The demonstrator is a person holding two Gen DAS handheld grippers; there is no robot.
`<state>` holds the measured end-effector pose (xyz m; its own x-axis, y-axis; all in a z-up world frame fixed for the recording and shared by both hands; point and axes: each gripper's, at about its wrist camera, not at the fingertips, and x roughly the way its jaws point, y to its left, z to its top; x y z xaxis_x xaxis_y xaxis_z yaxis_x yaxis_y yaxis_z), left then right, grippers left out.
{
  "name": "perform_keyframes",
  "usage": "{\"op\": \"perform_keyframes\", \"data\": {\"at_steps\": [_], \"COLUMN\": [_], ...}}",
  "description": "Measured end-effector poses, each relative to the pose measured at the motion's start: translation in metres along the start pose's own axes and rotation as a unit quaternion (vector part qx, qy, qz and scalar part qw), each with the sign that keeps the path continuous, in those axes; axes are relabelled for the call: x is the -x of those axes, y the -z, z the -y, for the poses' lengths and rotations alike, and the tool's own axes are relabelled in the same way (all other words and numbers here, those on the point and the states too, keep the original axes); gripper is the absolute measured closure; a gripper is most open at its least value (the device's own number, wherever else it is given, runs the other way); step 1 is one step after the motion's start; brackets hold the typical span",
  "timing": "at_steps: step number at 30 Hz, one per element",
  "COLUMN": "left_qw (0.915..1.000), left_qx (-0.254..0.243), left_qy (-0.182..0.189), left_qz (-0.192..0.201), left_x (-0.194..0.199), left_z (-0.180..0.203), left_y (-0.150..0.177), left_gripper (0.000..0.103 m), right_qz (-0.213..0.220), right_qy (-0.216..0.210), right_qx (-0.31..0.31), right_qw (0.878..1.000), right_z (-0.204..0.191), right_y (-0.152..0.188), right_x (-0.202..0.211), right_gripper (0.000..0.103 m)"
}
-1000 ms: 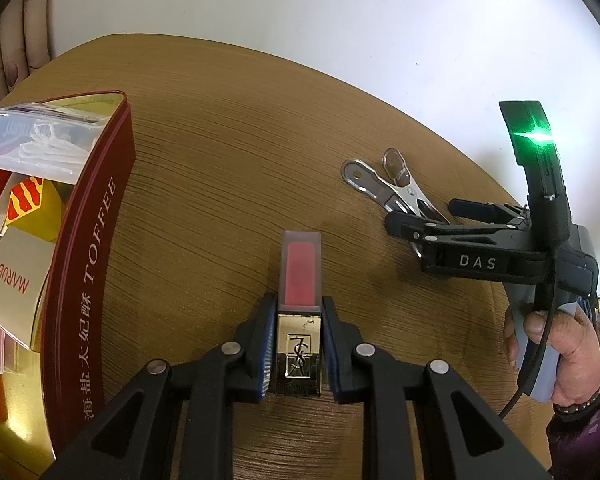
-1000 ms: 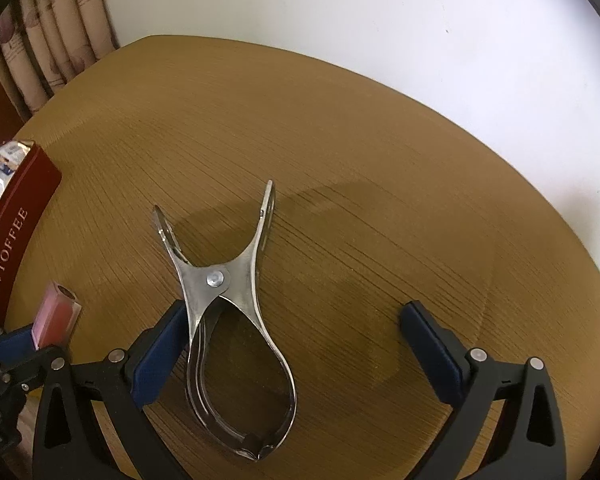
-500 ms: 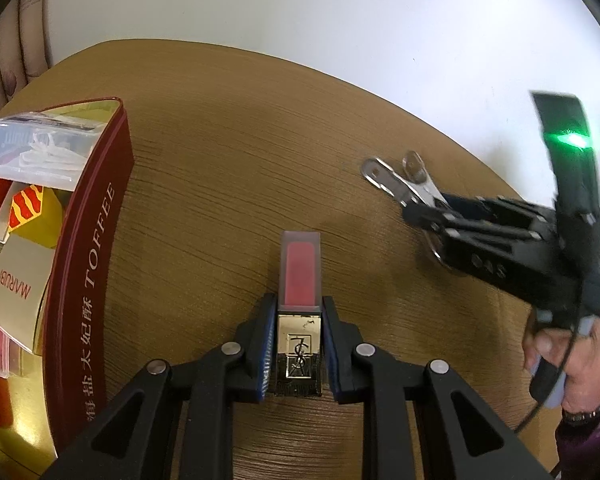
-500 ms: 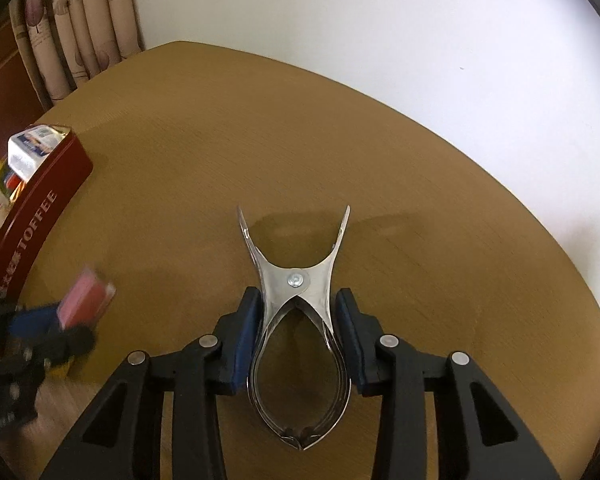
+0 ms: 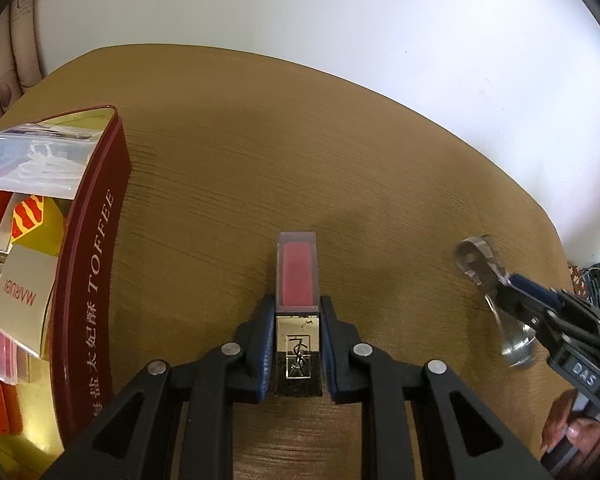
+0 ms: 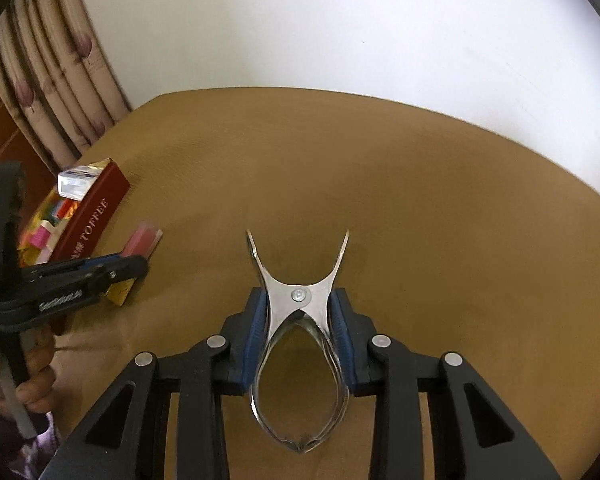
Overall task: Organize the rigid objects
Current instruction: 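Grasp the metal spring clip with the right tool while the left tool carries the lipstick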
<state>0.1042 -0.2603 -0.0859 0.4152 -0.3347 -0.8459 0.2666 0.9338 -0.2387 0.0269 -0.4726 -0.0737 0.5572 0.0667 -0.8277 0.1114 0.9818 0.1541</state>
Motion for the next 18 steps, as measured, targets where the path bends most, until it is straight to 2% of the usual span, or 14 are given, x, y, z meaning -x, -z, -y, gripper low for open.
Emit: {"op": "perform_keyframes", "data": {"at_steps": [6, 18], "left_qw": [1.0000, 0.9987], "left_qx": [-0.002, -0.025], "left_qy": [0.002, -0.004], "left_qz": [-0.004, 0.043], "left_x": [0.008, 0.067], "left_z": [0.008, 0.009], "left_y": [-0.006, -0.017], "left_gripper": [0.083, 0.083], "right_qz": [0.000, 0.021], "right_qy": [0.008, 0.001], "right_qx": [-0.015, -0.030], "right_qw": [1.000, 0.999], "right_z": [-0.001, -0.003], "right_y": [0.021, 0.042], "right_x": [0.008, 0.046], "right_gripper": [0.073, 0.073]}}
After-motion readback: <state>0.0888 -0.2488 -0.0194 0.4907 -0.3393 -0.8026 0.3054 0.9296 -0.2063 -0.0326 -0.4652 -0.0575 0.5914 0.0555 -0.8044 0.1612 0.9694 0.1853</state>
